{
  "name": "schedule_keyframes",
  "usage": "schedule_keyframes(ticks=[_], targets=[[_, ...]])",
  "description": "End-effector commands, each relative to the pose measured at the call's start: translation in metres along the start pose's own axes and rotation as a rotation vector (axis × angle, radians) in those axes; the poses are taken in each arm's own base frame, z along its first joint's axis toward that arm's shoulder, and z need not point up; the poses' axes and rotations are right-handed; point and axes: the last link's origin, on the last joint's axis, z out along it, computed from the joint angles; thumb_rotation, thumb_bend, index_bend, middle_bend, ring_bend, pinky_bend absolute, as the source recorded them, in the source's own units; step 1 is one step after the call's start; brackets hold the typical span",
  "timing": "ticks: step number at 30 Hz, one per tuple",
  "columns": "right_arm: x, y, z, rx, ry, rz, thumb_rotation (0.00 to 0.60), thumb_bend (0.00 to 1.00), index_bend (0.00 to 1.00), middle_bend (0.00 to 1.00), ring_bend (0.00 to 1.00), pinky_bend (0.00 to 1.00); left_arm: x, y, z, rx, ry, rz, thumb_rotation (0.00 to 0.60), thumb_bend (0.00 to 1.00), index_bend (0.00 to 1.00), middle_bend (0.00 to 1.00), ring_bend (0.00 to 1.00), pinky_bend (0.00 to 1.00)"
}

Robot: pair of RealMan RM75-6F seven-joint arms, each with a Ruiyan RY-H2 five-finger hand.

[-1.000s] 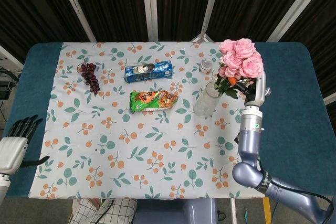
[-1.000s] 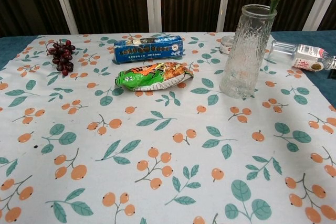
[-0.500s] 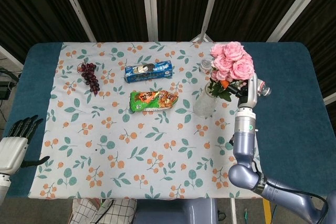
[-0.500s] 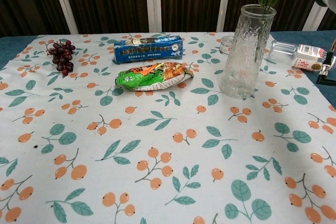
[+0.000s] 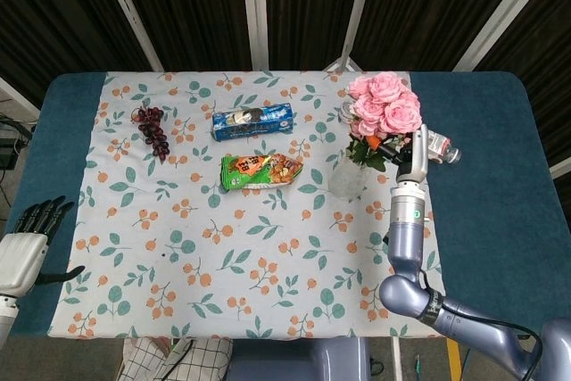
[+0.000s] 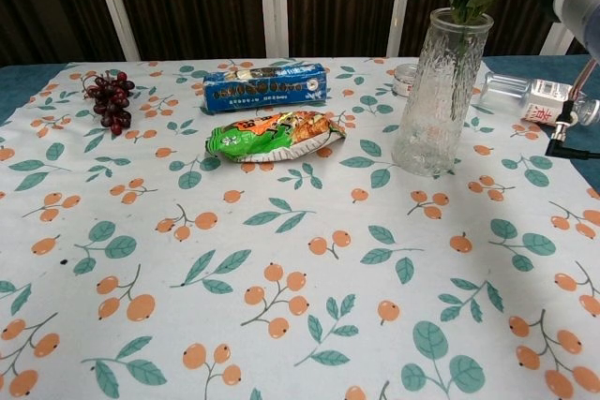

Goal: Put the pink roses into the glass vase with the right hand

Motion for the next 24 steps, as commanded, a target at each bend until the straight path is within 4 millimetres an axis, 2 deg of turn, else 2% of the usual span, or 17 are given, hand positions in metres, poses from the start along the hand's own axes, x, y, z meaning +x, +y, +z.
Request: schedule_keyframes(ticks=[1, 10, 13, 17, 24], targets=[[-0.002, 0.004, -0.001, -0.004, 0.0, -0.007, 0.6, 0.32, 0.45, 0.5, 0.46, 0.32, 0.0, 0.0, 0.0, 0.001, -0.001, -0.001, 0.6, 0.0, 0.0, 0.0, 0.0, 0.0], [0.001, 0.008, 0.001, -0.015, 0.011, -0.014, 0.6, 0.32, 0.43, 0.49, 0.45, 0.32, 0.0, 0.0, 0.0, 0.001, -0.003, -0.003, 0.6, 0.0, 0.0, 0.0, 0.0, 0.0], [0.002, 0.007, 0.001, -0.016, 0.008, -0.019, 0.6, 0.32, 0.38, 0.45, 0.41, 0.31, 0.0, 0.0, 0.0, 0.001, -0.002, -0.002, 0.6, 0.0, 0.0, 0.0, 0.0, 0.0], [0.001, 0.009, -0.004, -0.02, -0.021, -0.04, 0.6, 0.32, 0.26, 0.36, 0.33, 0.25, 0.0, 0.0, 0.0, 0.001, -0.001, -0.001, 0.6, 0.0, 0.0, 0.0, 0.0, 0.0], [0.003, 0.01, -0.011, -0.027, -0.032, -0.044, 0.6, 0.32, 0.22, 0.33, 0.29, 0.23, 0.0, 0.0, 0.0, 0.001, 0.001, -0.003, 0.6, 0.0, 0.0, 0.0, 0.0, 0.0]])
